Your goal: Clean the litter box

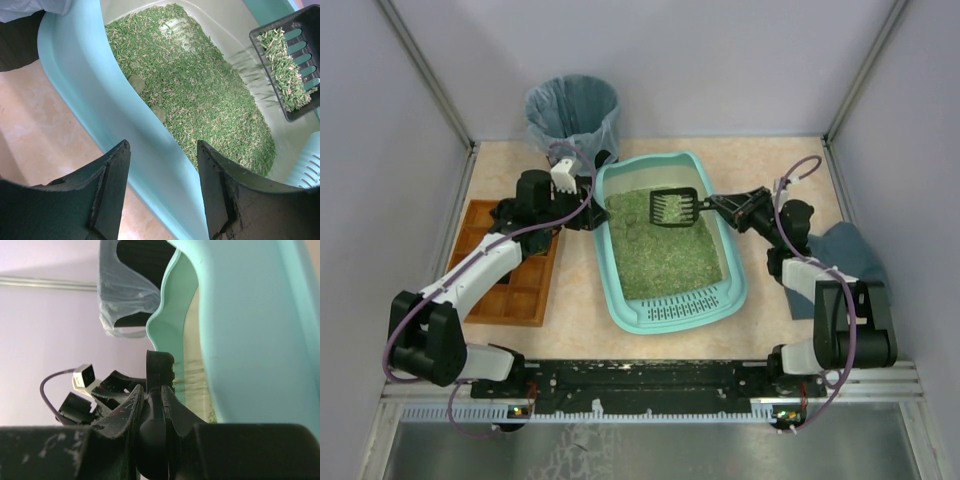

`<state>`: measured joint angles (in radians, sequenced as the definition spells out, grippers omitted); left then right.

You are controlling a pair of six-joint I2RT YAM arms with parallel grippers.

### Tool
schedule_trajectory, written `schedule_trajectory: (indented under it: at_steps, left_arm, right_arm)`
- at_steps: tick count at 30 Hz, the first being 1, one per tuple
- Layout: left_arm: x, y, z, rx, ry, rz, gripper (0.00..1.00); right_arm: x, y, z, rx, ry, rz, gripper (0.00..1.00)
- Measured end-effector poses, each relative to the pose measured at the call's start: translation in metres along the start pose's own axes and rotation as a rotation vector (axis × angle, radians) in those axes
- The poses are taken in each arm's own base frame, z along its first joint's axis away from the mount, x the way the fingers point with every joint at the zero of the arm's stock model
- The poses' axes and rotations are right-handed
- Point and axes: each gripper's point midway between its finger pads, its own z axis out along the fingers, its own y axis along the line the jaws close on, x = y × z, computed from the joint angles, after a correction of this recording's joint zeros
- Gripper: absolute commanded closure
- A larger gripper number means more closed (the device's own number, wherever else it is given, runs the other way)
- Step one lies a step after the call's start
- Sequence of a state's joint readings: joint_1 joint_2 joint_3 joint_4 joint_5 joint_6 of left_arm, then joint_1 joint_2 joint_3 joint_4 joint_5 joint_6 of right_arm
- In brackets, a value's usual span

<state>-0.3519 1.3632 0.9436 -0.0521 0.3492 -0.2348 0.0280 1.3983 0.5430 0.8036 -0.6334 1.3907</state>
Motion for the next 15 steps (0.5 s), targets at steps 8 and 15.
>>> schedule_trajectory:
  at_steps: [8, 15]
  left_arm:
    - [0.0012, 0.0005, 0.0009, 0.000, 0.004, -0.001, 0.38]
    - [0.0023, 0.0010, 0.0016, -0.001, 0.008, -0.002, 0.38]
  right_arm:
    - [-0.0008, -0.0057, -0.0024, 0.033, -0.022, -0.007, 1.00]
    - [-0.0013, -0.0087, -0.0026, 0.054, -0.021, -0.024, 1.00]
